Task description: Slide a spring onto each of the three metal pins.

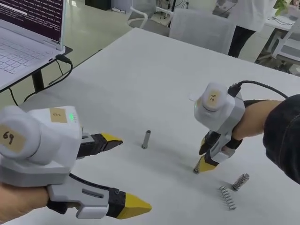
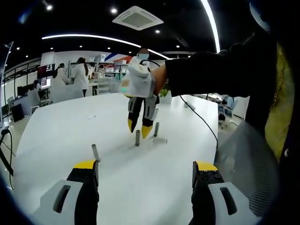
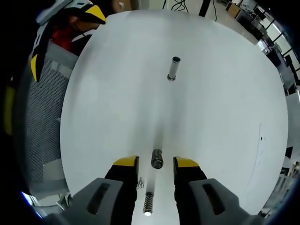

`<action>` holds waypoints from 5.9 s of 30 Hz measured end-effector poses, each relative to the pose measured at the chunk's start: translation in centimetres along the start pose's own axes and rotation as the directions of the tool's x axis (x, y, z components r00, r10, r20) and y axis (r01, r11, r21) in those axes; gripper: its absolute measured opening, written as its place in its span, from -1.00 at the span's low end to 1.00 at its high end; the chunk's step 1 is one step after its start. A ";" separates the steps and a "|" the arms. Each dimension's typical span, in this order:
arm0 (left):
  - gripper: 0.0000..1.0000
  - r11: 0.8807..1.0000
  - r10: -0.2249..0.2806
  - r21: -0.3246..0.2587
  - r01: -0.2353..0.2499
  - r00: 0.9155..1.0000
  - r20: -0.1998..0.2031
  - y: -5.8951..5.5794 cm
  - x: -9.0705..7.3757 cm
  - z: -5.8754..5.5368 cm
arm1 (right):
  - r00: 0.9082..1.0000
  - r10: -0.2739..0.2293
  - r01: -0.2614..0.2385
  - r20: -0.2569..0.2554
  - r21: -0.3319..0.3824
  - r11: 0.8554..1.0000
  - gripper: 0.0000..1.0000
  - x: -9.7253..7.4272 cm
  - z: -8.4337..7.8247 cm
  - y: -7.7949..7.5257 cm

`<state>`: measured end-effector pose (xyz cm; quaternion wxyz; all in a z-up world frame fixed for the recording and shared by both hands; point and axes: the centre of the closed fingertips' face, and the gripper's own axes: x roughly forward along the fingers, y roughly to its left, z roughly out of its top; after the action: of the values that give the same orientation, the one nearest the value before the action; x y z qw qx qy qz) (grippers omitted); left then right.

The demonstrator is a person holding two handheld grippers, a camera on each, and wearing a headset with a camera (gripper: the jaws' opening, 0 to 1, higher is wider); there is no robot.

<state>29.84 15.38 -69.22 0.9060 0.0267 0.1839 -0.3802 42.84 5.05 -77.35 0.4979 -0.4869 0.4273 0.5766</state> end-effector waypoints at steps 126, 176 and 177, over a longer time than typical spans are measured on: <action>0.45 0.995 -0.094 0.022 0.095 0.995 -0.038 -2.1 1.4 0.2 | 0.954 -0.276 0.180 0.117 0.514 0.839 -0.72 2.4 -10.3 5.4; 0.41 0.991 -0.129 0.029 0.131 0.990 -0.057 -2.3 1.5 -0.3 | 0.953 -0.172 0.072 0.250 0.364 0.929 -0.85 0.2 -7.0 8.3; 0.41 0.991 -0.130 0.030 0.132 0.990 -0.057 -2.3 1.5 -0.3 | 0.953 -0.173 0.075 0.250 0.360 0.930 -0.85 0.2 -7.0 8.3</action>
<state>29.08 12.75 -69.78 0.8732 0.0403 0.2035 -0.4411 35.60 -2.86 -78.61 0.6664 -0.3323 0.4160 0.5220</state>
